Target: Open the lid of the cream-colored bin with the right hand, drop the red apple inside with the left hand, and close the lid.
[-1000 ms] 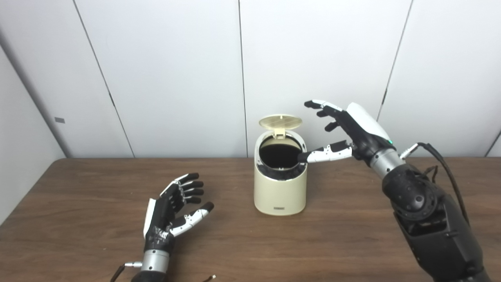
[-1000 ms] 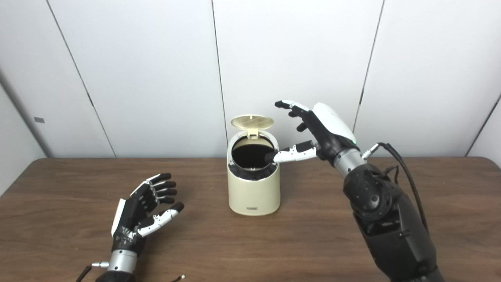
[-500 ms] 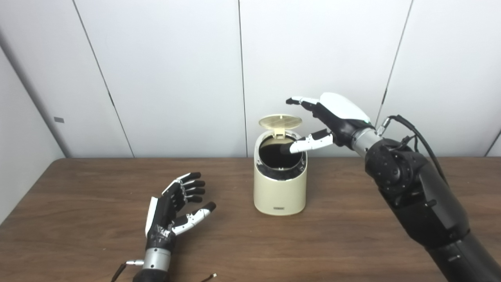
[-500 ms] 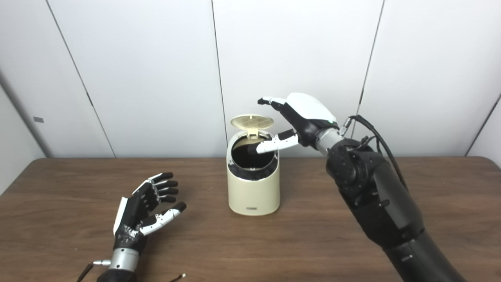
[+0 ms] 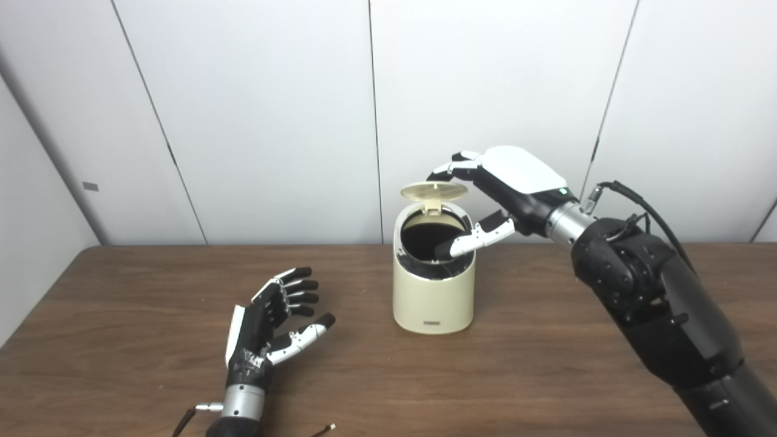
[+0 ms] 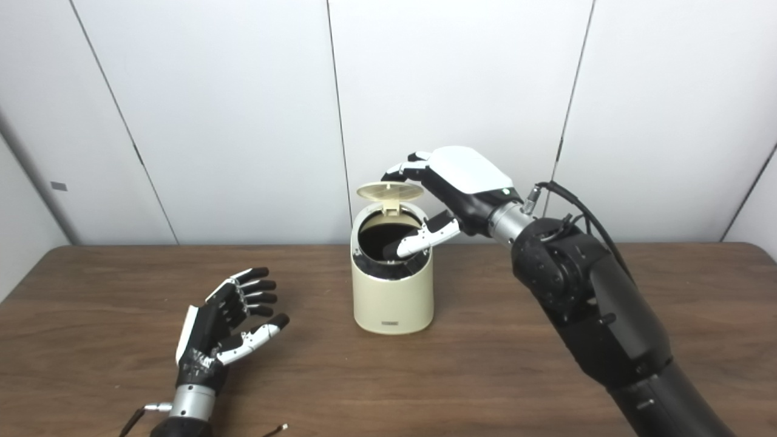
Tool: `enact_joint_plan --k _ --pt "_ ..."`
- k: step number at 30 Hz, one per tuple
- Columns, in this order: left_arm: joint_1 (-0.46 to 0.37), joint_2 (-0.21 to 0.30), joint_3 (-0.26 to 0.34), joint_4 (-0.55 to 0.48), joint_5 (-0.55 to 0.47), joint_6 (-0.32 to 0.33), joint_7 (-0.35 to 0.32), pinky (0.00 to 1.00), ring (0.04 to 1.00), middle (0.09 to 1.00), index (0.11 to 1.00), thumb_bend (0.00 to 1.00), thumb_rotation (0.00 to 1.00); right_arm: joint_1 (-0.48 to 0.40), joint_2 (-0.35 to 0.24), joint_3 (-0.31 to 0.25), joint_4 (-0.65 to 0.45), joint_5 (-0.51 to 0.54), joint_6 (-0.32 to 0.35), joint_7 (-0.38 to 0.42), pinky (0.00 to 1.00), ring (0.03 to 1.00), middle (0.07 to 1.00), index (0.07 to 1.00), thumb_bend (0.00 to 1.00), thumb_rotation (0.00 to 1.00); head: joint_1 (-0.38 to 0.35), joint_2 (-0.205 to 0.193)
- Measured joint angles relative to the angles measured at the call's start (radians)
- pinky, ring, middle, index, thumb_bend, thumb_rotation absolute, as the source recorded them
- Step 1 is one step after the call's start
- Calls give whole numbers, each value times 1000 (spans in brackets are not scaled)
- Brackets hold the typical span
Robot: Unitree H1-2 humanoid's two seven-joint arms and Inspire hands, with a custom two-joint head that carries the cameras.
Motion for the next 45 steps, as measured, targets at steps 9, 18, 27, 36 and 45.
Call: enact_joint_plan --k 9,18,27,36,45 --pt "0 -1 -1 -3 10 2 1 576 643 685 750 672 5 16 -10 -8 -66 -5 -42 16 874 917 756 754 804 613 5 12" --pt "0 -2 0 -3 11 6 1 578 641 683 750 671 14 36 -30 5 -108 -49 -61 78 934 904 734 742 812 601 9 23" --pt "1 -3 0 -7 15 16 5 585 641 679 749 674 29 73 -32 36 -118 -101 -75 146 932 887 727 743 830 593 20 32" --pt "3 -5 0 -14 15 30 6 580 637 680 747 670 0 96 -31 46 -118 -118 -74 186 956 916 754 766 803 582 26 48" --pt "11 -16 0 -25 14 38 4 570 636 678 740 668 0 96 -23 59 -115 -144 -84 185 943 918 746 767 807 555 34 57"
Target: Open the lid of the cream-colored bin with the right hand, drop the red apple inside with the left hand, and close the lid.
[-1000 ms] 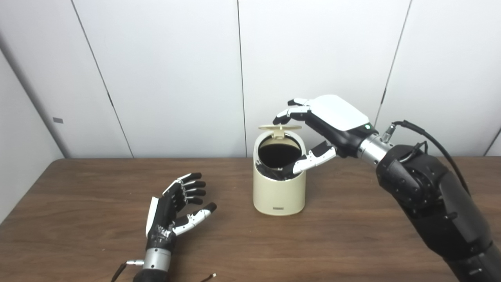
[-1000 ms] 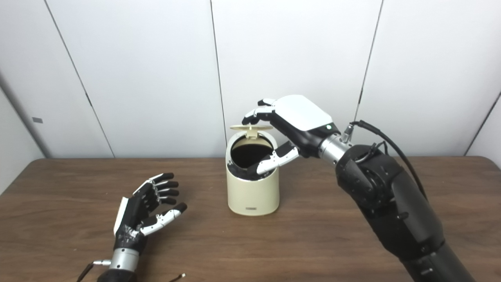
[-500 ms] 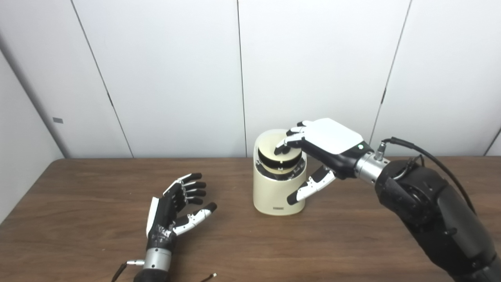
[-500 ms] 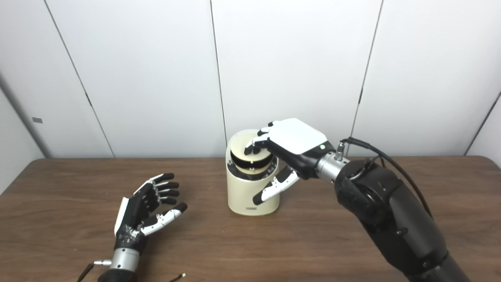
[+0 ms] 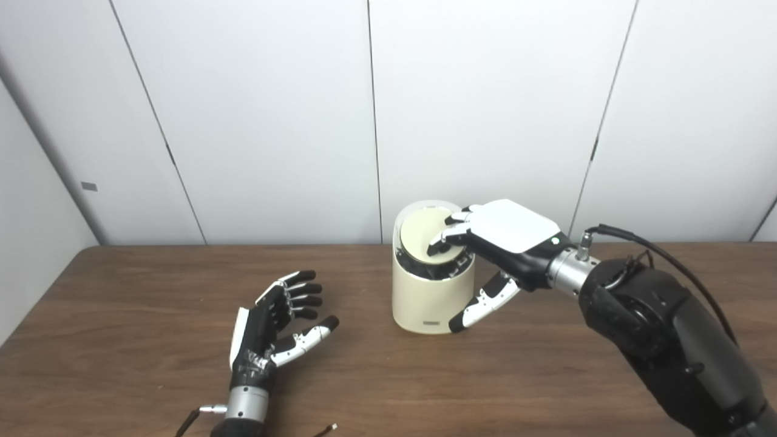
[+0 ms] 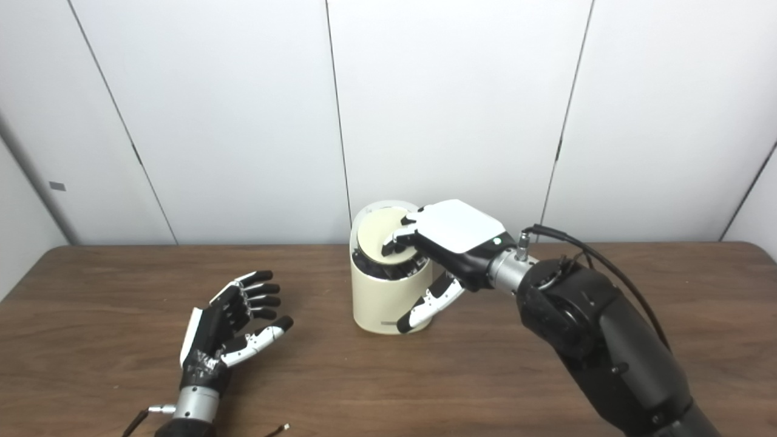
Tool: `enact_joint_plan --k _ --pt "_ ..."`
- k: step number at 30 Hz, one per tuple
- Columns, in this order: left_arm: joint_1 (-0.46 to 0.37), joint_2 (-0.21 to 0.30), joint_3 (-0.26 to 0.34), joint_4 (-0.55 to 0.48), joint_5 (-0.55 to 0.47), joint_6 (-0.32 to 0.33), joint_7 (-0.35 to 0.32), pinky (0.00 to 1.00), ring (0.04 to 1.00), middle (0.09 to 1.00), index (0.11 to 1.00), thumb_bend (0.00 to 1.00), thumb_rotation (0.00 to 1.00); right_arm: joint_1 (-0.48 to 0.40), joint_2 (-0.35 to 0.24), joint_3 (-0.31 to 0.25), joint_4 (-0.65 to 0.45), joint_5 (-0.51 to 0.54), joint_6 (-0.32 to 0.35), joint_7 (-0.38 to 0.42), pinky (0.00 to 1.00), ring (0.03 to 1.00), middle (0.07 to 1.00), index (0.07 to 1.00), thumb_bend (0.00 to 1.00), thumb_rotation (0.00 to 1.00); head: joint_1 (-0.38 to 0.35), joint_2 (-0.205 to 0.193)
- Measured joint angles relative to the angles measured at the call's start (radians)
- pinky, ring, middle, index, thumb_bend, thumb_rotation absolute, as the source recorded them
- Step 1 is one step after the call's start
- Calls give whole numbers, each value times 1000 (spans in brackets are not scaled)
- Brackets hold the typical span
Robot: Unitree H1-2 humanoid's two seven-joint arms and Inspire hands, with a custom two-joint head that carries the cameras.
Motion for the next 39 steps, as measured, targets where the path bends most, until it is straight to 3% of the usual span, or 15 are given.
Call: enact_joint_plan --k 7,15,19,24,27,29,30,32,36,39 --pt "8 -1 -1 -10 1 4 0 560 637 683 737 680 18 -2 -7 35 10 -60 -56 -14 987 968 786 804 778 597 8 8" --pt "14 -3 -2 -18 2 16 0 558 633 681 737 667 9 -9 -26 65 4 -129 -109 -13 1000 963 790 807 796 574 9 15" --pt "17 -8 -4 -28 2 34 0 555 632 680 735 669 4 -3 -26 51 -2 -121 -110 -15 939 923 766 792 766 552 9 15" --pt "17 -16 -6 -31 1 36 -2 569 639 680 739 671 0 36 3 -31 -2 -59 -92 -44 918 890 750 769 724 470 9 15" --pt "17 -16 -6 -33 0 36 -3 568 640 683 740 672 6 73 47 -102 -10 -7 -45 -69 940 906 798 808 715 491 8 12" --pt "17 -16 -6 -33 0 36 -3 565 637 683 740 670 9 89 67 -148 -15 31 -24 -89 876 895 819 841 723 481 8 12" --pt "17 -16 -6 -33 0 36 -3 564 637 683 739 672 13 97 74 -177 -15 51 -16 -108 773 875 842 869 734 452 8 12" --pt "17 -16 -7 -34 0 36 -3 564 636 683 738 675 18 108 83 -221 -19 80 8 -138 714 864 875 896 756 401 8 12" --pt "18 -16 -7 -34 0 36 -3 555 633 684 737 683 30 157 96 -298 -20 171 68 -176 732 888 935 944 815 318 3 12" --pt "19 -15 -7 -35 0 36 -5 559 635 683 736 687 23 208 101 -331 -4 244 101 -183 719 881 932 960 825 317 0 5"
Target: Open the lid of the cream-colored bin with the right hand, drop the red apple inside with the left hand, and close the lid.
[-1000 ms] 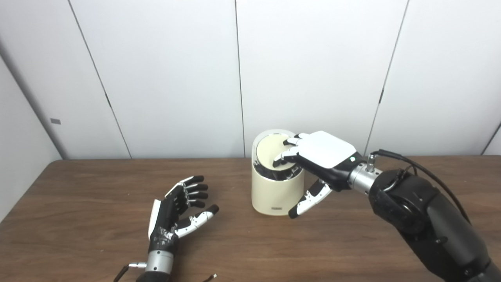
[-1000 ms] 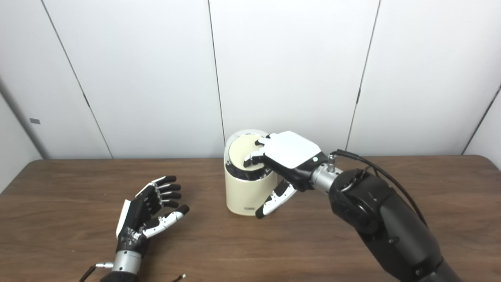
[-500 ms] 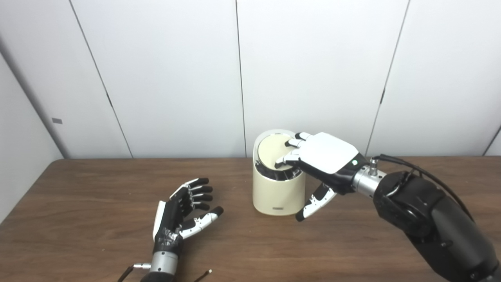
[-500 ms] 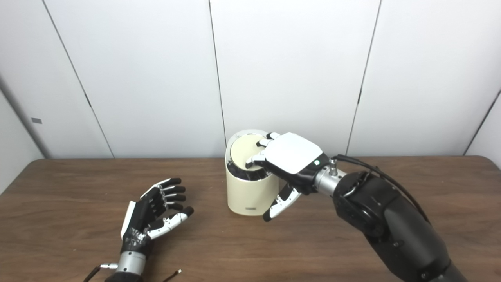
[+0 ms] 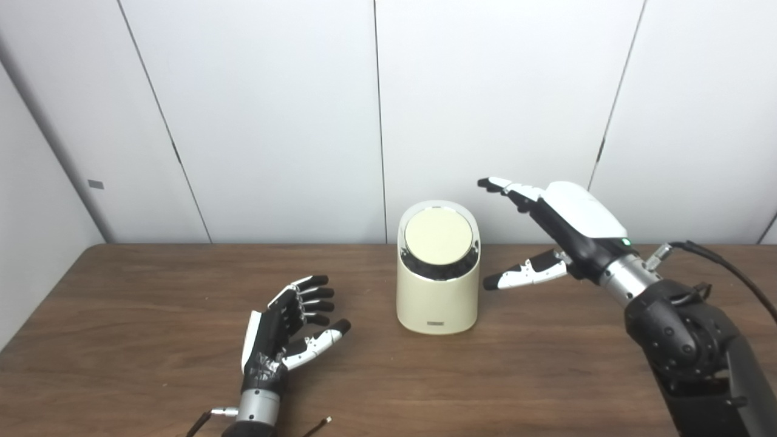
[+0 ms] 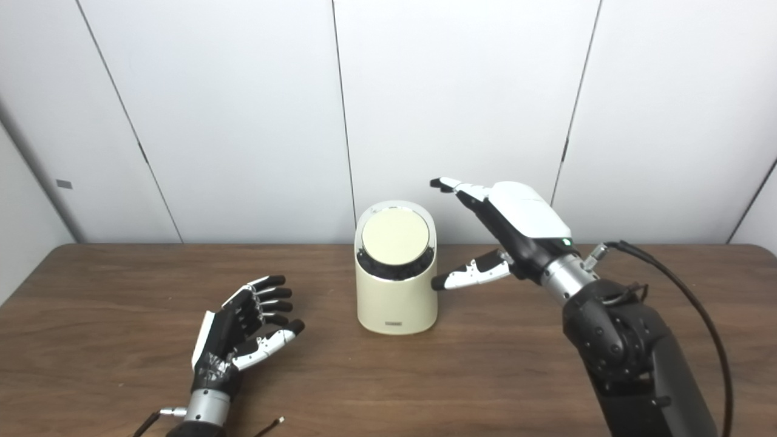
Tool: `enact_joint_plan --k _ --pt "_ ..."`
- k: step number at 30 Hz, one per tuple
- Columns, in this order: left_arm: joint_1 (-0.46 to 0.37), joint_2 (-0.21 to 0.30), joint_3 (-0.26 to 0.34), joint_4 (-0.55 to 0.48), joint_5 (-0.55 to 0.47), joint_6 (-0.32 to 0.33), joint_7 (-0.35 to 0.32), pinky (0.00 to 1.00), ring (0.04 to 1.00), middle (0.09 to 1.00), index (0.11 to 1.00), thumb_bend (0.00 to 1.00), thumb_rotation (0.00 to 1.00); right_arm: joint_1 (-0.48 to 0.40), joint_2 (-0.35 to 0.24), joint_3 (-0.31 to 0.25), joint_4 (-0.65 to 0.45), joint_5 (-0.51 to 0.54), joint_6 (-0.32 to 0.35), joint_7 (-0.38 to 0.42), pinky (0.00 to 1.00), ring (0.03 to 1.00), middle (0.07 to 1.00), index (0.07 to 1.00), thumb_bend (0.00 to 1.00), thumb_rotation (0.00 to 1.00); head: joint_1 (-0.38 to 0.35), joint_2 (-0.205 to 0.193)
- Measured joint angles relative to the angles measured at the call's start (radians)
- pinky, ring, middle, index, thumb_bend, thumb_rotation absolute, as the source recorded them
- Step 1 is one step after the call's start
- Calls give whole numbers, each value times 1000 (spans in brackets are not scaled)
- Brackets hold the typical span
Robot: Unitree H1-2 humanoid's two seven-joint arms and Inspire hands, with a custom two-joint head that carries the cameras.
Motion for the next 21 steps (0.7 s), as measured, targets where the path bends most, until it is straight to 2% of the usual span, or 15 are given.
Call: enact_joint_plan --k 4,8,12,16,21 --pt "0 0 1 0 -5 0 -1 554 630 676 731 696 2 73 -3 -4 33 31 19 -24 724 869 926 951 843 343 2 -3" --pt "0 2 1 0 -4 0 -1 558 638 682 731 694 19 132 3 -14 66 70 25 -64 708 863 927 947 833 302 0 -5" --pt "0 3 1 0 -2 0 0 557 636 678 730 693 18 175 30 -49 96 171 12 -116 739 868 929 932 819 243 2 -5" --pt "-1 3 1 0 -2 -1 0 556 636 678 730 695 7 215 54 -50 150 240 -73 -168 733 861 922 904 800 207 0 -2" --pt "-1 5 1 0 -5 -3 -2 554 639 684 732 700 0 248 79 -39 173 256 -120 -215 655 811 901 881 769 161 -3 -2"
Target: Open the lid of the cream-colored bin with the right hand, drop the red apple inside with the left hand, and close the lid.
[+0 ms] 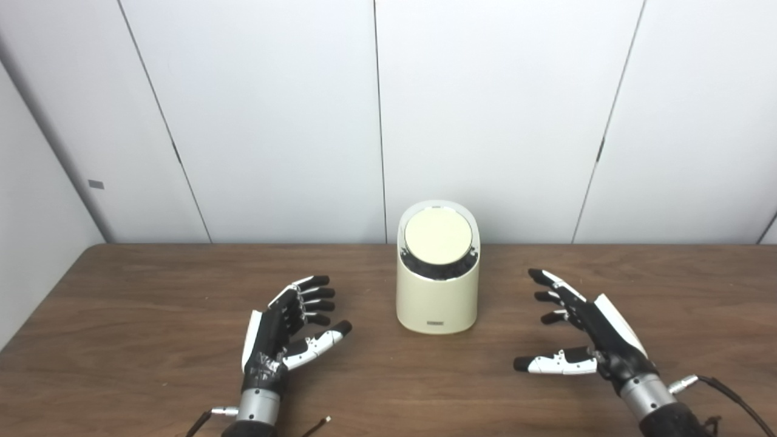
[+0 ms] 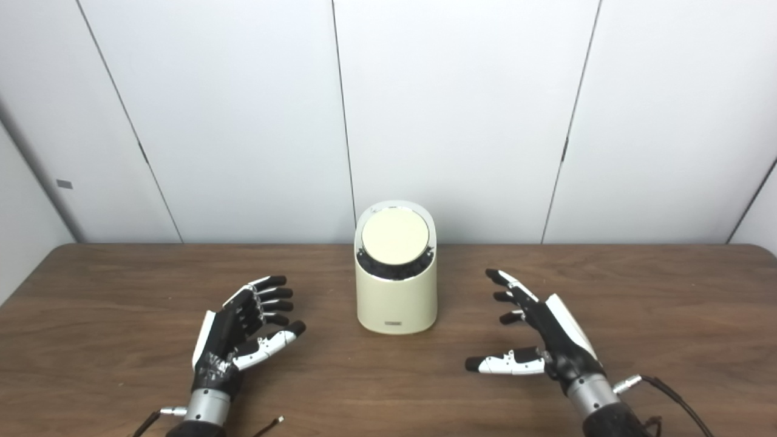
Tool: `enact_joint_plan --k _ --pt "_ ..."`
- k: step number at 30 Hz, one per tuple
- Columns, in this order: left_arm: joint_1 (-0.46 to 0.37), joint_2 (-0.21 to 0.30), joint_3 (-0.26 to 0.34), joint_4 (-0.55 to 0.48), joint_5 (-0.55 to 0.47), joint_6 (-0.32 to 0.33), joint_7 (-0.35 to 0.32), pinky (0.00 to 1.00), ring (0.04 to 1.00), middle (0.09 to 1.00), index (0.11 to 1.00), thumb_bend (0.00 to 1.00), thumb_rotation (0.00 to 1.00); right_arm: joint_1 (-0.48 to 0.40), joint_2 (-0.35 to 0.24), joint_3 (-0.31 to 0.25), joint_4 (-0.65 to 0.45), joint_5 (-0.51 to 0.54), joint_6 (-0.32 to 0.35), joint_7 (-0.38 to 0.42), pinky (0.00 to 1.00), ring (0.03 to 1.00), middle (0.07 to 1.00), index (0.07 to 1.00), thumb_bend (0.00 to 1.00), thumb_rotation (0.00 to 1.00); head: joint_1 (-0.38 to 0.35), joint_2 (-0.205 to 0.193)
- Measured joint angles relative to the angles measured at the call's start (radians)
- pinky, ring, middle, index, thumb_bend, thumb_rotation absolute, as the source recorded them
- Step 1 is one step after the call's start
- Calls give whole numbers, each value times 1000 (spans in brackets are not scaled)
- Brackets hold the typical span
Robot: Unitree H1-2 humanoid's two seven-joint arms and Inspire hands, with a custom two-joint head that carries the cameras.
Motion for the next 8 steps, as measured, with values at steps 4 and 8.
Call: enact_joint_plan --k 4,8 --pt "0 2 0 0 -13 -1 -8 555 641 688 733 701 0 3 1 1 29 8 -30 -26 685 824 907 905 762 159 -3 2" --pt "2 5 2 0 -19 -2 -24 552 642 691 732 714 0 19 9 3 32 19 -52 -40 703 831 912 910 762 167 -15 -2"
